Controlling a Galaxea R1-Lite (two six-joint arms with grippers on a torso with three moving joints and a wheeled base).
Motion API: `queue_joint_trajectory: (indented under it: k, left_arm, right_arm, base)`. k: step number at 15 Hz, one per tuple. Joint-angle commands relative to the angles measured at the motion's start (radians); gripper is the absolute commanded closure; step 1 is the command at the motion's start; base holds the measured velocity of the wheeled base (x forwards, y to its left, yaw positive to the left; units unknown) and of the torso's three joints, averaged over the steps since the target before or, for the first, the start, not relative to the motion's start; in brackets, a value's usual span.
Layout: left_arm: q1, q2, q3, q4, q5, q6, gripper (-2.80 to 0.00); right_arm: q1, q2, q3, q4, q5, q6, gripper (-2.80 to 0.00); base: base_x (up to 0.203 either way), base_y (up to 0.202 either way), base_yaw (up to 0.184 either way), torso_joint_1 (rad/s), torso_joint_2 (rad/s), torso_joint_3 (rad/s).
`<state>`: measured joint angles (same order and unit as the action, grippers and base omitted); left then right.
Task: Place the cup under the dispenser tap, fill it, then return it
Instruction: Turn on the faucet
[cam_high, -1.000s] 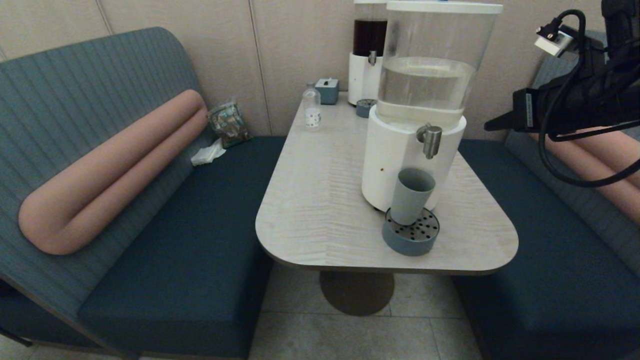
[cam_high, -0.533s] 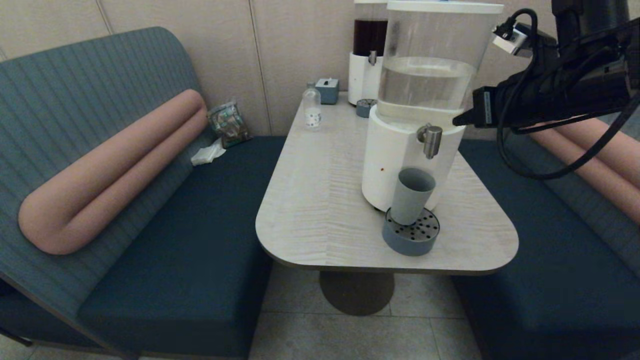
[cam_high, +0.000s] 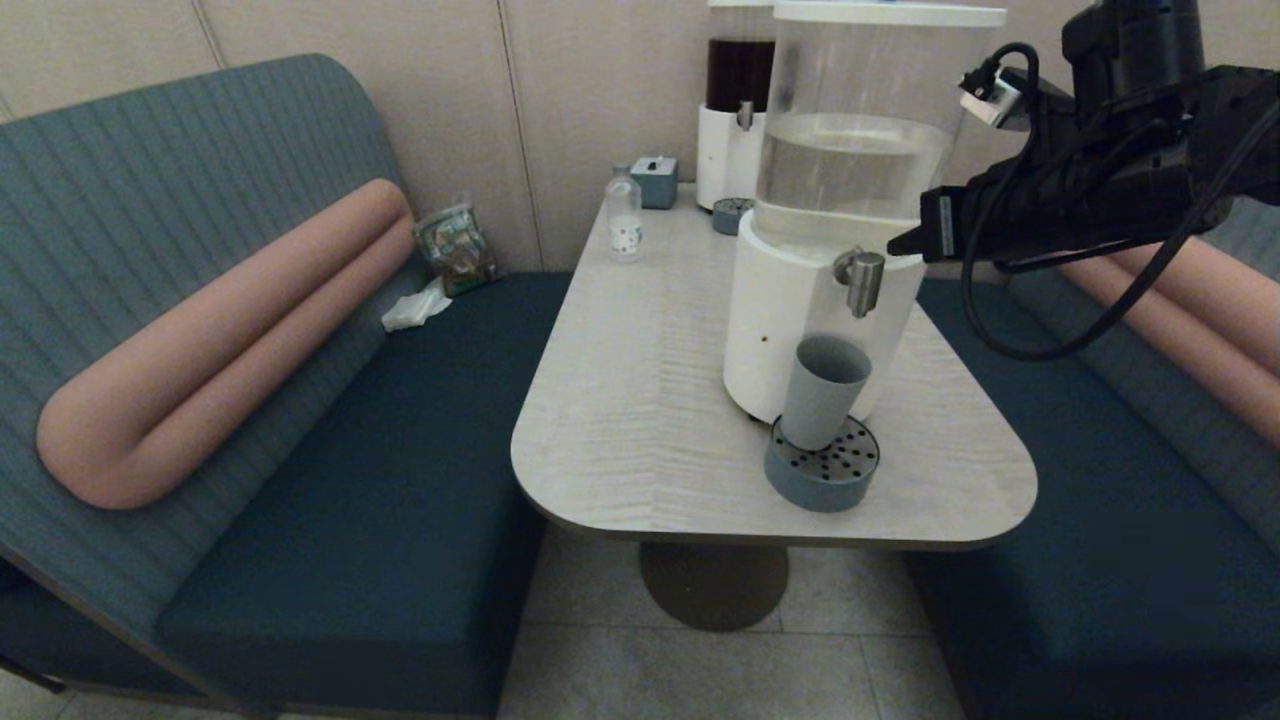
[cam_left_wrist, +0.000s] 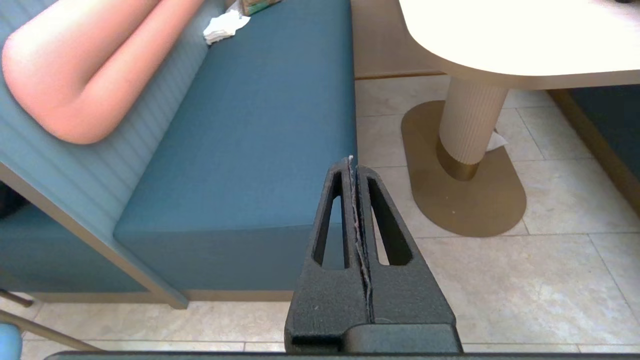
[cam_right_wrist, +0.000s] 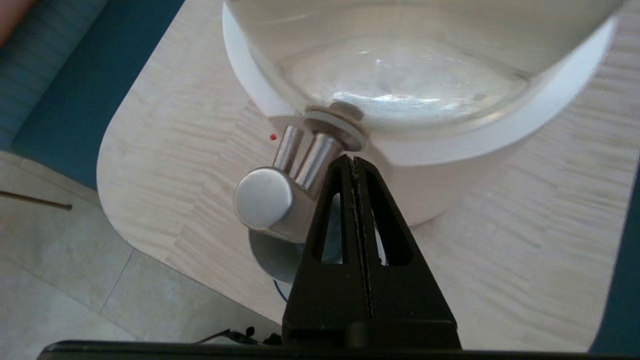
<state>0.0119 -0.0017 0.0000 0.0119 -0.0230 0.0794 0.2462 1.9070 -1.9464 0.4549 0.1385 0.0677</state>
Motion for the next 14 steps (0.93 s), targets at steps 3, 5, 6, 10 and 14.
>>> queue_joint_trajectory:
  k: [3, 5, 6, 10, 14]
  left_arm:
    - [0.000, 0.002, -0.001, 0.000, 0.000, 0.000, 0.00]
    - [0.000, 0.002, 0.000, 0.000, 0.000, 0.000, 0.00]
    - [0.000, 0.002, 0.000, 0.000, 0.000, 0.000, 0.00]
    - [0.000, 0.002, 0.000, 0.000, 0.000, 0.000, 0.00]
    - [0.000, 0.002, 0.000, 0.000, 0.000, 0.000, 0.00]
  right_arm:
    - [0.001, 0.010, 0.000, 0.001, 0.007, -0.014, 0.00]
    - [0.002, 0.009, 0.000, -0.005, 0.009, -0.019, 0.00]
    - [0.001, 0.010, 0.000, -0.012, 0.010, -0.019, 0.00]
    - [0.001, 0.010, -0.002, -0.041, 0.015, -0.020, 0.00]
    - [0.001, 0.012, 0.000, -0.041, 0.032, -0.020, 0.00]
  base:
    - [0.000, 0.000, 0.000, 0.000, 0.00, 0.000]
    - [0.000, 0.000, 0.000, 0.000, 0.00, 0.000]
    - [0.000, 0.000, 0.000, 0.000, 0.00, 0.000]
    - [0.000, 0.000, 0.000, 0.000, 0.00, 0.000]
    - [0.000, 0.000, 0.000, 0.000, 0.00, 0.000]
